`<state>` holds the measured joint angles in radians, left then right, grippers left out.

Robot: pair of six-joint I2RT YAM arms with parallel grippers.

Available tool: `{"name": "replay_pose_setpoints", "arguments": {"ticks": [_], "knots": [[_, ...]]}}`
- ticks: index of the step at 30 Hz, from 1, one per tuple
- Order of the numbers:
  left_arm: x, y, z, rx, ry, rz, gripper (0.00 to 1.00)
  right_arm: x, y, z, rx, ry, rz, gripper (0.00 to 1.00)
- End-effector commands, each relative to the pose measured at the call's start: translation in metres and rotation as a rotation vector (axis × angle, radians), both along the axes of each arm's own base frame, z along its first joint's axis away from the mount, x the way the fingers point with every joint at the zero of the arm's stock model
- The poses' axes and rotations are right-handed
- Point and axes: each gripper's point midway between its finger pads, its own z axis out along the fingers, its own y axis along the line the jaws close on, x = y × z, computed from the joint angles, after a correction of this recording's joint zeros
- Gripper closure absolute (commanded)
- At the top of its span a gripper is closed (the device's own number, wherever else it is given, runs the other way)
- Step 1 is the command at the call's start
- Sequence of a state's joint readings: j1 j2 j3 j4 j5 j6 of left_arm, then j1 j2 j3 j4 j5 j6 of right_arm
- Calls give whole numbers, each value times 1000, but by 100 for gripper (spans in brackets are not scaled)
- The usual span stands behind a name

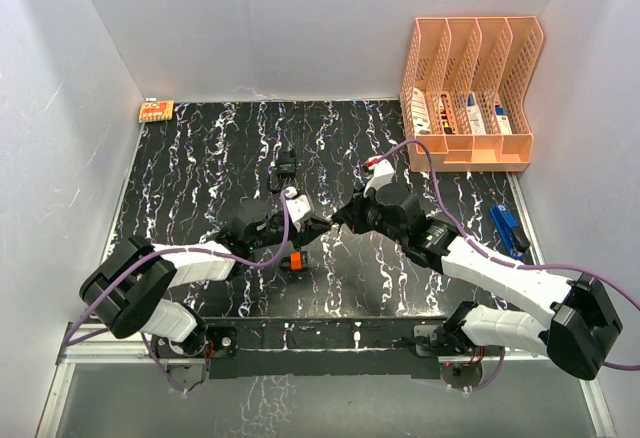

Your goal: Unlock with the key

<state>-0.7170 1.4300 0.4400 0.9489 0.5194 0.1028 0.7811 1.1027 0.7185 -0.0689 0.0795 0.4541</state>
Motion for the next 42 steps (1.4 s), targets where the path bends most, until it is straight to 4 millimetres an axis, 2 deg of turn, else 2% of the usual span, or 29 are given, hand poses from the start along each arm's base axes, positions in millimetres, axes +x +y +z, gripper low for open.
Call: {"name": "replay_pose_setpoints", "arguments": {"ticks": [1, 15, 24, 28, 33, 42], "knots": [[-2, -10, 25, -58, -45, -48, 86, 10, 3, 20, 54, -59, -19, 100], [-8, -8, 23, -55, -29, -61, 82, 11, 1, 14, 45, -51, -25, 100], [-10, -7, 24, -60, -26, -61, 74, 11, -1, 10, 40, -50, -28, 100], [-9, -7, 23, -59, -23, -53, 81, 10, 0, 11, 43, -51, -22, 100], [-6, -9, 21, -57, -13, -50, 99, 10, 0, 15, 49, -57, -19, 100], [1, -11, 19, -65, 8, -14, 100, 9, -1, 13, 47, -54, -14, 100]]}}
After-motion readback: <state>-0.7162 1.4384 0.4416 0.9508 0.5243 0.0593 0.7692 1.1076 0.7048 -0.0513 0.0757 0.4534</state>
